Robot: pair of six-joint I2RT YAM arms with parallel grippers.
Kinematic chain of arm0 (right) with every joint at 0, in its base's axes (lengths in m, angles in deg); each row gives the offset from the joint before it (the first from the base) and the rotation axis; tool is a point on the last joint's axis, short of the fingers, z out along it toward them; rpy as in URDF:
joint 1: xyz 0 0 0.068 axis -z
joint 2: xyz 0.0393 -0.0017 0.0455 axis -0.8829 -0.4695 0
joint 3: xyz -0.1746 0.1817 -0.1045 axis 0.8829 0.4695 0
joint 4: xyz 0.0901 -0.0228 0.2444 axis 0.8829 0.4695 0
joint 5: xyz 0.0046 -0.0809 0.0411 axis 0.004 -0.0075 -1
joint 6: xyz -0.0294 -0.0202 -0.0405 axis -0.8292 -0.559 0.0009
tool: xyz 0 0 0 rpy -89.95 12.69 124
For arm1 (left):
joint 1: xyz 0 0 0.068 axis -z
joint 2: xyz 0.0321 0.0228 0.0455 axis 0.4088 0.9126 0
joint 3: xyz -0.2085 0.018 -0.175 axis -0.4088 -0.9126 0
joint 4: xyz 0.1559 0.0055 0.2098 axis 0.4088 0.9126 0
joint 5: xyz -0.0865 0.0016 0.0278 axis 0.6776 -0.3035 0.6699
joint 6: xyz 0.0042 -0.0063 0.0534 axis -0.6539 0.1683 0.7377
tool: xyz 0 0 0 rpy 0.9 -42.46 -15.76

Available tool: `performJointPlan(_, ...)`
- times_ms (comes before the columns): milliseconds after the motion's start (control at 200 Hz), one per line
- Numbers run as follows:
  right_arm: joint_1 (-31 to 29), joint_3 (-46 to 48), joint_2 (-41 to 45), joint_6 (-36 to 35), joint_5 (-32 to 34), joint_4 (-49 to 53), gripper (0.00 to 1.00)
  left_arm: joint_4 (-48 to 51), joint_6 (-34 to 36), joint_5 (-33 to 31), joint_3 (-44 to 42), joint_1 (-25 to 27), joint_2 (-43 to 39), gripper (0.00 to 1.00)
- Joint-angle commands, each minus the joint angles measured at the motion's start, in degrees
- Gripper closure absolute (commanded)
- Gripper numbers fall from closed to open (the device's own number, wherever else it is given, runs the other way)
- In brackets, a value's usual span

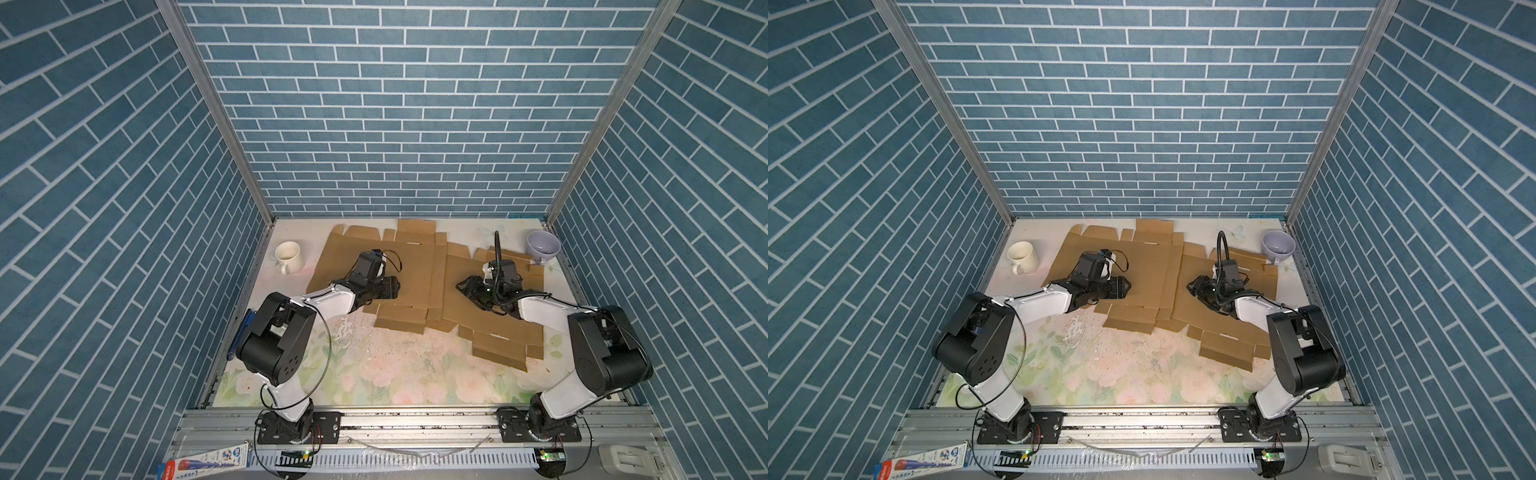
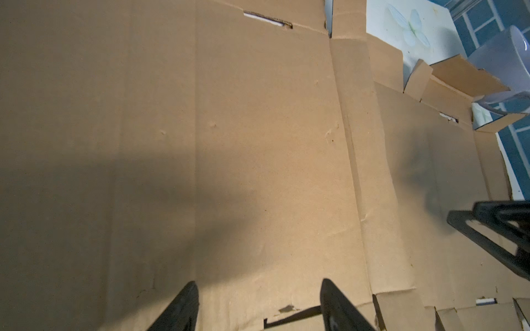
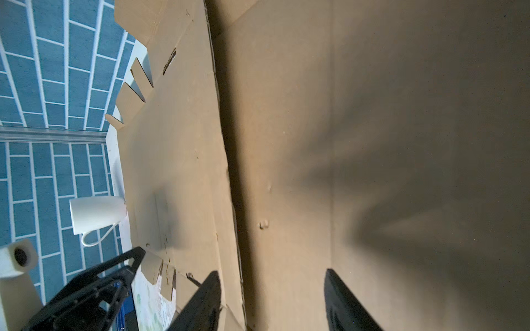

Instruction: Fold the paper box

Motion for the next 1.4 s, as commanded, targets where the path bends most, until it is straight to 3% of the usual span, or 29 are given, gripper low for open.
performJointPlan(0,-1.10,-4.29,-4.13,4.58,-2.33,-8.44,0.44,-4.07,-1.29,2.86,-0.39,0.31,1.31,0.34)
performJointPlan(550,-6.30,-7.90,-15.55,6.50,-3.70,-15.74,0.57,-13.56,-6.50,6.82,-7.64,0.36,3.62,0.44)
performJointPlan(710,-6.85,-7.50,-16.15,6.97,-4.36,-19.95,0.70,-13.31,-6.60,7.63,-7.65,0.36,2.99,0.46)
performJointPlan(860,-6.72,-8.85,-16.59,6.15,-7.17,-19.82,0.95,-9.95,-5.52,7.28,-6.86,0.36,-1.46,0.46)
performJointPlan(940,-6.19,-9.80,-15.22,5.03,-10.27,-18.19,1.00,-5.21,-3.50,6.62,-5.28,0.31,-5.70,0.45)
performJointPlan(1080,-4.00,-11.21,-8.26,-0.08,-20.06,-6.96,1.00,3.81,0.54,5.67,-1.66,0.18,-14.40,0.42)
performJointPlan(1200,-2.15,-14.21,-0.43,-13.36,-26.91,15.61,1.00,8.85,3.23,5.45,1.17,-0.08,-19.83,0.41)
performJointPlan(1280,-1.96,-16.76,3.54,-23.86,-26.70,32.37,1.00,10.03,3.69,5.85,2.33,-0.07,-21.83,0.41)
performJointPlan(1395,-1.78,-18.45,8.22,-33.15,-20.38,48.68,1.00,8.97,3.33,7.51,2.28,0.15,-23.20,0.41)
